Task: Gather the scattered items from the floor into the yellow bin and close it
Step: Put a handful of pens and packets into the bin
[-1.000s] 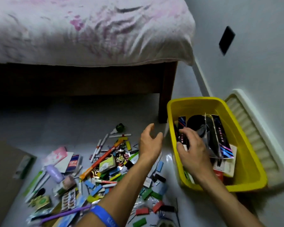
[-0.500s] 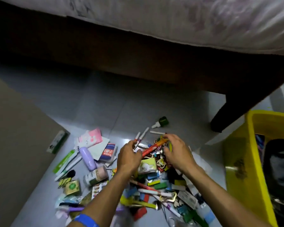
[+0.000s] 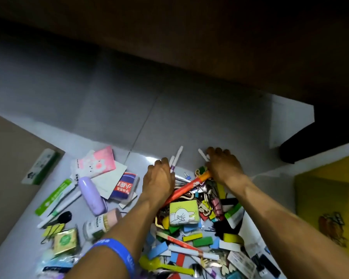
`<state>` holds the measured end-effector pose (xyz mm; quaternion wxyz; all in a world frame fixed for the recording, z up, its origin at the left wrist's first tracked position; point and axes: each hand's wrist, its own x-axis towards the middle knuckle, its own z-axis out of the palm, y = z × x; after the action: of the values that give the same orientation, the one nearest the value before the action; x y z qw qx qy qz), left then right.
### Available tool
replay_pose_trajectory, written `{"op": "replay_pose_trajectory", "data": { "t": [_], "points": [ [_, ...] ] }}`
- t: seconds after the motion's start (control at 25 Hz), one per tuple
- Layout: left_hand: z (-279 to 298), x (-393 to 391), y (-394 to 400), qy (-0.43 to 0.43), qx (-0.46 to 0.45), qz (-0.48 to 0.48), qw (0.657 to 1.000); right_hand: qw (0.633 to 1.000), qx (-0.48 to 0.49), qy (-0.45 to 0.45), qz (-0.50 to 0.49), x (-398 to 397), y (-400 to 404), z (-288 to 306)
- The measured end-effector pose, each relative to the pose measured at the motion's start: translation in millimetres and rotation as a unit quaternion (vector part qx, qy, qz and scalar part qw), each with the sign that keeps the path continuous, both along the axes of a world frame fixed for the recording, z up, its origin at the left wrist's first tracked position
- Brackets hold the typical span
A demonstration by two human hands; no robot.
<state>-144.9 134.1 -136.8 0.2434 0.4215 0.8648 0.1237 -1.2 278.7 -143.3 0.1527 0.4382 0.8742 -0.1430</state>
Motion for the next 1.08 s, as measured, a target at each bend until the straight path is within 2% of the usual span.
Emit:
{"op": "replay_pose_trajectory", "data": {
  "t": [0.08,0.2,0.32,0.4,0.48,0.6,0.72,0.84,0.88,0.96,1.08],
  "points": [
    [-1,-1,3,-0.03,0.012,0.022,0.999,0.998,-0.039,0.039,-0.029,7,-8,-1],
    [4,1,-1,-0.064,0.049,0.038,0.996,0.993,-0.083,0.045,-0.073,5,-14,0],
    [13,3,-12,-0.026,0.063,0.015,0.998,0.995,-0.066,0.043,-0.068,-1,-21,4],
    [14,5,-24,-0.008,0.025,-0.045,0.999,0.992,-0.06,0.069,-0.084,0,-26,8],
    [13,13,-34,-0.027,-0.053,-0.116,0.992,0.987,-0.069,0.103,-0.1,9,-31,19],
    [10,27,-40,-0.004,-0.114,-0.155,0.981,0.979,-0.084,0.147,-0.115,27,-42,34],
    [18,34,-38,0.021,-0.079,-0.174,0.981,0.952,-0.096,0.208,-0.201,58,-57,37],
    [27,35,-39,-0.055,-0.03,-0.138,0.988,0.902,-0.068,0.255,-0.341,108,-52,36],
    [30,37,-41,-0.084,-0.022,-0.117,0.989,0.89,-0.056,0.248,-0.378,124,-46,33],
    [36,45,-41,-0.145,-0.001,-0.06,0.988,0.886,-0.046,0.168,-0.429,148,-33,26],
    [41,62,-45,-0.257,0.035,0.031,0.965,0.898,-0.115,0.052,-0.422,154,-34,3]
  ]
}}
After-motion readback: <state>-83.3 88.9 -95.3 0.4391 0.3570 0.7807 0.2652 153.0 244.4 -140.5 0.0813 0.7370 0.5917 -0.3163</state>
